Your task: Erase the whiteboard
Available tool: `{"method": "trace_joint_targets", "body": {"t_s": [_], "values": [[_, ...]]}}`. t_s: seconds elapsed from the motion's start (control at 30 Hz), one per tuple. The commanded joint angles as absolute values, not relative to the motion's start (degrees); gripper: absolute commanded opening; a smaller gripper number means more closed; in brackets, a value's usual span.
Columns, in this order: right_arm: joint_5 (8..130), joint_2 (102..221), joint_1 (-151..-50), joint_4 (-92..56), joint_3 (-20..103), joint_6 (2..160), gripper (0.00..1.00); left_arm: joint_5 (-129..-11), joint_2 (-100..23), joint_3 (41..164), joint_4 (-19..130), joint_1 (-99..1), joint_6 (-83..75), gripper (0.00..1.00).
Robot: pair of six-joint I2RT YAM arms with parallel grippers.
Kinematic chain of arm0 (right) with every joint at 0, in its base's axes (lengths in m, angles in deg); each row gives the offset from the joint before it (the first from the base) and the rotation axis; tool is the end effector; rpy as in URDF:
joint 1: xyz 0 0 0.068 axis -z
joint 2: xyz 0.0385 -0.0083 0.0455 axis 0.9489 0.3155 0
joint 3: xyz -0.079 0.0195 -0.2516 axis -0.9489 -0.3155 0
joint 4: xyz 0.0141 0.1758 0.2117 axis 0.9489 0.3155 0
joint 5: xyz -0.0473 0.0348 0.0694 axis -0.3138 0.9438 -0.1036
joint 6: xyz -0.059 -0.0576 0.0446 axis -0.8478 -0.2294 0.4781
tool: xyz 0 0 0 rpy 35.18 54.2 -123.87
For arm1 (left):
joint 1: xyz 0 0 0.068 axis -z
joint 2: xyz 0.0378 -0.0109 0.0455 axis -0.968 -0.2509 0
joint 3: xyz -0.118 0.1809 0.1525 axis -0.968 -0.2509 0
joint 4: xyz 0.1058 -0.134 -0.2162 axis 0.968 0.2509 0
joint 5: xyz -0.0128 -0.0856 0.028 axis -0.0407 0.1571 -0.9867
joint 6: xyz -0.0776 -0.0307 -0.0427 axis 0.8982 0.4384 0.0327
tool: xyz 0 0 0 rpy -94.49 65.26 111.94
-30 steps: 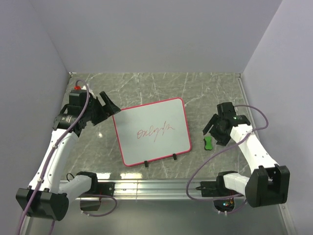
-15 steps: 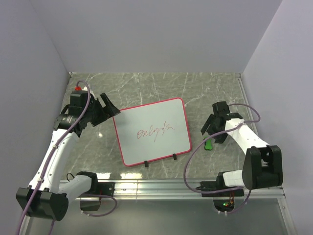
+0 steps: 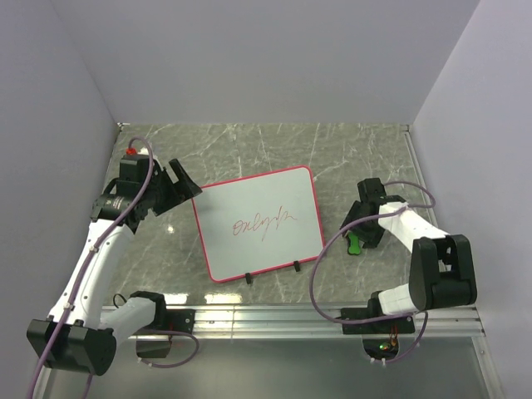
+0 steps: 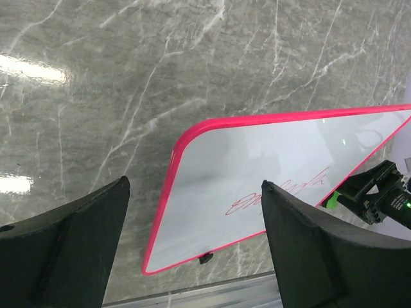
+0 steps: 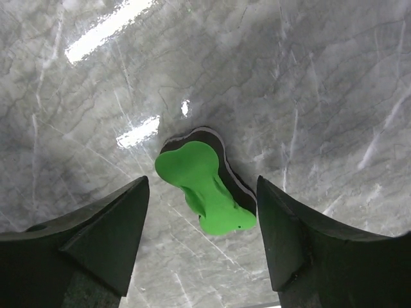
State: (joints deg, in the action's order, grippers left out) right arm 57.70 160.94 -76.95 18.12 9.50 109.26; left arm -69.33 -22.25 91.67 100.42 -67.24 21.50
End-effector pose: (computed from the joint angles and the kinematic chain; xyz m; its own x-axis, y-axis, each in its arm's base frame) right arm 0.2668 0.0197 0.1052 -0.8253 0.4985 -0.2653 0.4868 0.8662 0.1131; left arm 0.2611 -0.0512 0.3005 -0.6679 -0.5042 -0.5474 -0.1783 0.8225 -0.5401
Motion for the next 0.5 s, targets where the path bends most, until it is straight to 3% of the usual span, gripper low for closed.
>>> {"method": "trace_joint_targets", "body": {"t_s": [0.0,0.17,0.33,0.47], "values": [[57.4,161.94,-76.71,16.87,9.92,108.75,0.74,-70.63,-20.7,92.6,100.52,-67.03,20.43,0.89],[57.93,163.61,-76.79,16.7,10.36,108.4,0.61,-71.07,-20.61,92.95,100.52,-67.03,20.43,0.89],[57.76,164.23,-76.97,16.7,10.54,108.4,0.54,-71.6,-20.17,93.48,101.14,-67.03,20.34,0.89],[57.84,164.76,-77.06,16.87,10.8,108.32,0.33,-71.77,-19.47,93.04,101.4,-67.03,20.52,0.89]]}}
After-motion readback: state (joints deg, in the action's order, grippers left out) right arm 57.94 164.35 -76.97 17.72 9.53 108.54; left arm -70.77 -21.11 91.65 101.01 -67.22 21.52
